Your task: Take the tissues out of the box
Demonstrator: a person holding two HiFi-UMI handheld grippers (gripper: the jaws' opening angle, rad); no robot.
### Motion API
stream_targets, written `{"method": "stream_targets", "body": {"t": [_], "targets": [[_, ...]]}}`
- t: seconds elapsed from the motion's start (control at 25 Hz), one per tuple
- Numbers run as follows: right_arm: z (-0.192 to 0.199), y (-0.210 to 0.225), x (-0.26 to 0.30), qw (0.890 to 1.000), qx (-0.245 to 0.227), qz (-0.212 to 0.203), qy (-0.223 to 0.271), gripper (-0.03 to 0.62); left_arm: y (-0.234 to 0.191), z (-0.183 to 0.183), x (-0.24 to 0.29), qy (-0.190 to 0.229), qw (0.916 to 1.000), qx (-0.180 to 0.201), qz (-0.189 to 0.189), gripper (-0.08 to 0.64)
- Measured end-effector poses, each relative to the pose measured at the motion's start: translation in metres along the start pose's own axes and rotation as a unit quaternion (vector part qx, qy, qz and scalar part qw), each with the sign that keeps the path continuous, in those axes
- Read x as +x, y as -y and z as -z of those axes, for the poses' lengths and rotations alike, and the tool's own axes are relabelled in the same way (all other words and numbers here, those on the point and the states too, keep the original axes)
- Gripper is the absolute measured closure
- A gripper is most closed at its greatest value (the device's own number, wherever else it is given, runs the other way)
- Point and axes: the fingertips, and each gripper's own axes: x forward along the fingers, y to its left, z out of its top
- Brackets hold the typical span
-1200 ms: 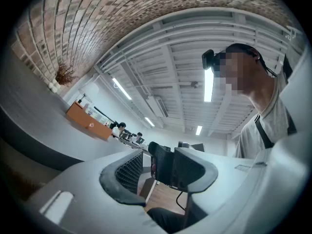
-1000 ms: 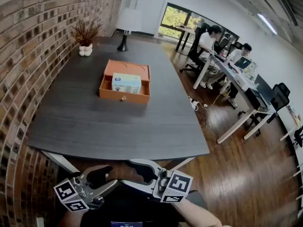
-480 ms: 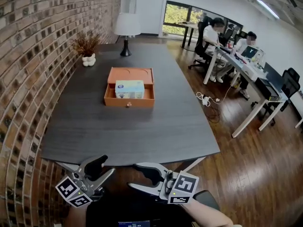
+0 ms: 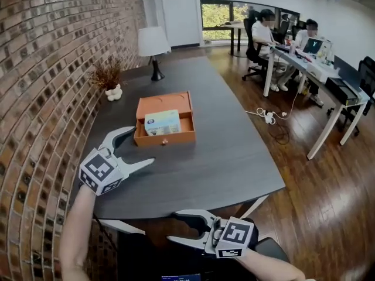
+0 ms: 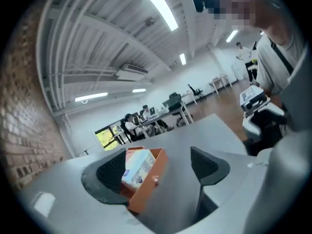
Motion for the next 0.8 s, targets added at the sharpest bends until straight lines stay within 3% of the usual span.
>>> {"method": "stream_targets", "body": {"t": [0.04,0.12,0.24,0.52,0.64,0.8], "targets": [[-0.001,0.001,0.0,1.0,0.0,0.001,0.002,0.337,-0.009,0.003,0.016,-0.03,0.9991,0.029,0.01,0.132],[-0.002,0.001,-0.001,1.0,0.002,0.001,0.006,0.337,-0.024,0.011,0.046,-0.082,0.9931,0.078,0.032,0.132],[-0.003,0.001,-0.001,1.0,0.005,0.0,0.01,0.337,-0.043,0.026,0.084,-0.141,0.9818,0.112,0.06,0.12],[-0.005,0.001,-0.002,1.0,0.006,-0.001,0.011,0.337,-0.065,0.064,0.141,-0.206,0.9697,0.05,0.122,0.097],[-0.004,0.003,-0.003,1.0,0.007,0.001,0.012,0.337,-0.074,0.083,0.154,-0.238,0.9612,0.041,0.133,0.069],[-0.007,0.007,-0.007,1.0,0.01,0.004,0.018,0.337,-0.08,0.092,0.163,-0.255,0.9563,0.012,0.142,0.048]]}}
